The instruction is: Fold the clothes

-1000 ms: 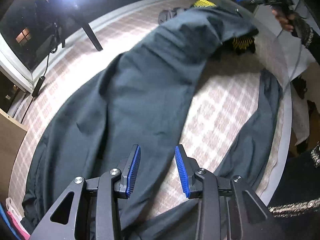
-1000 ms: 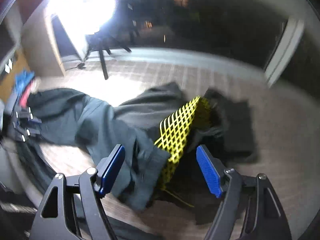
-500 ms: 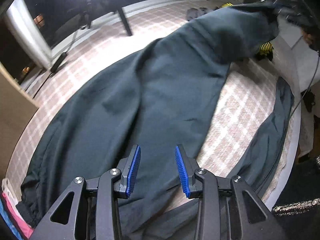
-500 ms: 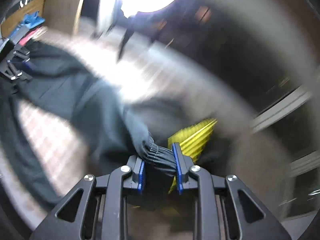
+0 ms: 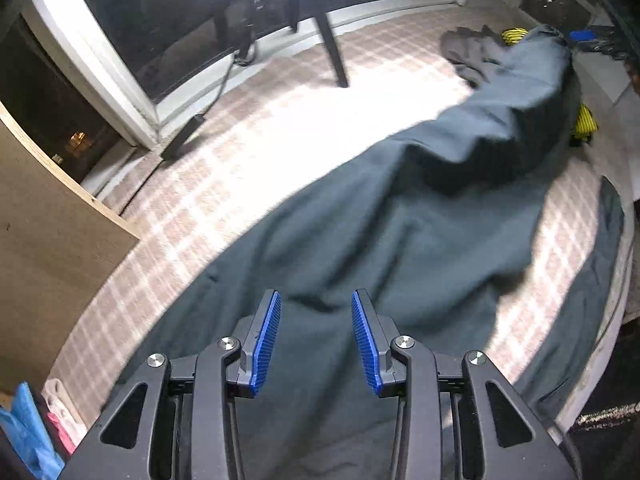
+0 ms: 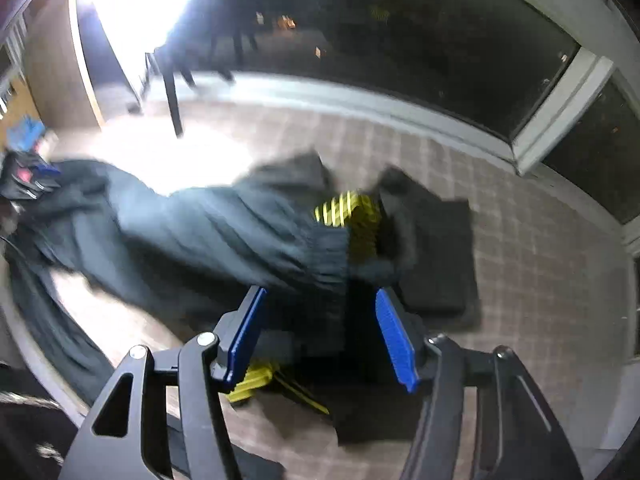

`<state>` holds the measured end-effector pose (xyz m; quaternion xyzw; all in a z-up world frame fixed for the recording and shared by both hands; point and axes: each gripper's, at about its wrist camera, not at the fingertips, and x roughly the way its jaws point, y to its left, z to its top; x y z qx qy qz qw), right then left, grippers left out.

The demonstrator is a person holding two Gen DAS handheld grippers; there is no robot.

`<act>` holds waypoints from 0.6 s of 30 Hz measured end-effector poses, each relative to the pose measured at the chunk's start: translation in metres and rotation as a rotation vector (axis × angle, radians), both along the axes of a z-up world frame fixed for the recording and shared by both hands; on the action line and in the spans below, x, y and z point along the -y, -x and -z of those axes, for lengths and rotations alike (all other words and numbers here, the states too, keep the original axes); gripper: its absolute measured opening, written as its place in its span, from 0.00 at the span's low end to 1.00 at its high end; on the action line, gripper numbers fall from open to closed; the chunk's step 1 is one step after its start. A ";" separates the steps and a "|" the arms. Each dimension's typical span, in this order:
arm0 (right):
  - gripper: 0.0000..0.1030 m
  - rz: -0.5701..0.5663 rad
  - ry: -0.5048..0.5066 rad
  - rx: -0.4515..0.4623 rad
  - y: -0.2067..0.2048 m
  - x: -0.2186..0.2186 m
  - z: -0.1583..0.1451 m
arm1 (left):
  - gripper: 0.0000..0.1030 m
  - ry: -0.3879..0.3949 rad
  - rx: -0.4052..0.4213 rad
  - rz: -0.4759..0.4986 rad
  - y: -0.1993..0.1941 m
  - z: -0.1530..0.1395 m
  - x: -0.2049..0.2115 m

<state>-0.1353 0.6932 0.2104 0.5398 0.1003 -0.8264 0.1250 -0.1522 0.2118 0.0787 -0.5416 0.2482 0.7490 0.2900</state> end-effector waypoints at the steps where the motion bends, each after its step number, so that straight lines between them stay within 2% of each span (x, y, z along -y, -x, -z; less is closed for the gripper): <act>1: 0.54 -0.016 -0.003 0.004 0.007 0.001 -0.003 | 0.34 0.009 -0.001 -0.004 0.005 0.001 0.001; 4: 0.55 -0.062 -0.036 0.043 0.009 0.005 -0.003 | 0.34 0.027 -0.003 0.001 0.014 0.004 0.007; 6: 0.58 -0.050 -0.032 0.065 0.019 0.000 0.003 | 0.35 0.041 0.006 -0.004 0.019 0.010 0.013; 14: 0.58 -0.164 -0.030 0.149 0.060 0.044 0.075 | 0.35 0.079 0.036 -0.059 0.037 0.027 0.048; 16: 0.47 -0.219 -0.050 0.139 0.056 0.059 0.084 | 0.38 0.089 0.040 -0.065 0.042 0.031 0.057; 17: 0.26 -0.238 -0.057 0.122 0.053 0.063 0.082 | 0.41 0.106 0.035 -0.060 0.046 0.035 0.060; 18: 0.26 -0.258 -0.064 0.106 0.049 0.067 0.080 | 0.43 0.125 0.030 -0.055 0.050 0.039 0.062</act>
